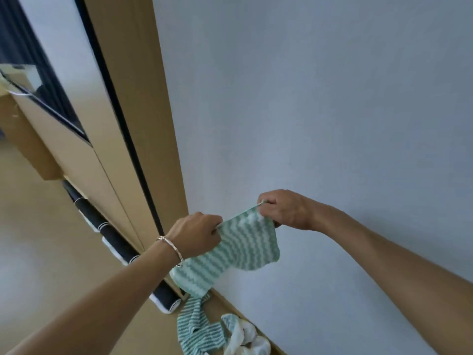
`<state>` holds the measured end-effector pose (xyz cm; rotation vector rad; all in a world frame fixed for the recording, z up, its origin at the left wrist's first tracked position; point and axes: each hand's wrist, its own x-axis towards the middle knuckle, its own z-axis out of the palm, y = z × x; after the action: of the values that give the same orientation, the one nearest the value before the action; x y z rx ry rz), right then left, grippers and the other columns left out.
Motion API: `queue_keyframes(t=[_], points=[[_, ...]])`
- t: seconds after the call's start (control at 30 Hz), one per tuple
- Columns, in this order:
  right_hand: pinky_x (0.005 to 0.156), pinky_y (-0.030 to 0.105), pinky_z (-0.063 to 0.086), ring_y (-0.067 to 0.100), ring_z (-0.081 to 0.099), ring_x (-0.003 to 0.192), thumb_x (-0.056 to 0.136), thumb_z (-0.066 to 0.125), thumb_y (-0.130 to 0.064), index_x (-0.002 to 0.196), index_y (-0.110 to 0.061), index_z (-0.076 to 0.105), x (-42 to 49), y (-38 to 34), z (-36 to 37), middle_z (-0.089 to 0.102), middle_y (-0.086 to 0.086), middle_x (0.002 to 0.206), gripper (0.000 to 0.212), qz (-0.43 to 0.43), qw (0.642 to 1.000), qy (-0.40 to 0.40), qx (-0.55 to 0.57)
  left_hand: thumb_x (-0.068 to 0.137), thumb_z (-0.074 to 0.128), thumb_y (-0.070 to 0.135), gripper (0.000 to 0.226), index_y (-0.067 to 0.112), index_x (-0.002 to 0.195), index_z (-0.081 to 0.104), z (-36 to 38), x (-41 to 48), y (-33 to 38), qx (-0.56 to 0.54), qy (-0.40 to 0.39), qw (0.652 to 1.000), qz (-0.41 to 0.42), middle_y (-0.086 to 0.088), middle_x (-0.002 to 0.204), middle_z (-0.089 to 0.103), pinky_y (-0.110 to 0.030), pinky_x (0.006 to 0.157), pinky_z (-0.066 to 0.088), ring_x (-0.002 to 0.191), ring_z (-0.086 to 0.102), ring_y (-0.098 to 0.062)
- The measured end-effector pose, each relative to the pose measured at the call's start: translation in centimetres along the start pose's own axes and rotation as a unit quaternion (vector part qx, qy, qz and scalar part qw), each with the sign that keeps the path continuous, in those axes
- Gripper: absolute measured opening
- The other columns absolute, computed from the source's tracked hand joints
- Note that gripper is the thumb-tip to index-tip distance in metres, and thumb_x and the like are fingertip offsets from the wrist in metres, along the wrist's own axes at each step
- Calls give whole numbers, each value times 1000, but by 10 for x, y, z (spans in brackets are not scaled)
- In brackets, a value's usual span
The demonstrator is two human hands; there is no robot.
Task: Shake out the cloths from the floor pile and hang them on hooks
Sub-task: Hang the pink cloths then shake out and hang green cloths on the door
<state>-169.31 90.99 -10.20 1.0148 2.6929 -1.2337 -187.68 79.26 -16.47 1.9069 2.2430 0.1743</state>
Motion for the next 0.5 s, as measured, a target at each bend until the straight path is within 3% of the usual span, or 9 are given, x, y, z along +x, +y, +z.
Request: queue_keyframes(t=[0.1, 0.2, 0.27, 0.33, 0.4, 0.5], points=[[69, 34, 49, 17, 49, 69, 87, 45, -23, 73, -11, 47, -34, 2, -6, 47, 2, 73, 19, 22, 993, 59, 98, 89, 38, 24, 20, 16, 78, 53, -14, -1, 9, 28, 45, 997, 55, 2, 87, 62, -28, 66, 42, 86, 60, -21], [68, 37, 49, 17, 47, 66, 83, 44, -28, 65, -16, 42, -64, 6, 1, 44, -1, 67, 21, 44, 983, 141, 113, 90, 41, 23, 27, 18, 93, 67, -20, 2, 17, -5, 124, 987, 98, 5, 118, 61, -32, 87, 45, 107, 56, -19], [68, 39, 48, 17, 49, 66, 81, 44, -32, 65, -17, 45, -86, 9, 10, 47, -1, 68, 22, 87, 982, 153, 65, 86, 32, 29, 38, 18, 93, 68, -24, 6, 30, 24, 99, 982, 161, 4, 114, 61, -34, 85, 46, 104, 55, -22], [66, 37, 45, 17, 52, 67, 84, 45, -30, 64, -19, 46, -112, 13, 18, 51, -2, 67, 23, 139, 975, 170, 32, 75, 19, 35, 54, 17, 82, 69, -28, 11, 47, 33, 103, 969, 221, 1, 100, 64, -34, 74, 46, 92, 58, -27], [66, 33, 42, 15, 54, 64, 84, 44, -29, 60, -23, 44, -141, 16, 19, 52, -3, 65, 25, 166, 956, 232, 66, 77, 22, 34, 48, 15, 71, 65, -32, 14, 72, 38, 101, 957, 270, -2, 88, 63, -32, 67, 42, 83, 58, -29], [64, 30, 39, 14, 59, 63, 88, 43, -27, 65, -19, 47, -192, 19, 25, 61, 2, 68, 25, 249, 945, 205, 44, 89, 35, 21, 26, 16, 65, 45, -27, 10, 115, 51, -3, 947, 317, -2, 84, 60, -28, 67, 38, 83, 57, -25]])
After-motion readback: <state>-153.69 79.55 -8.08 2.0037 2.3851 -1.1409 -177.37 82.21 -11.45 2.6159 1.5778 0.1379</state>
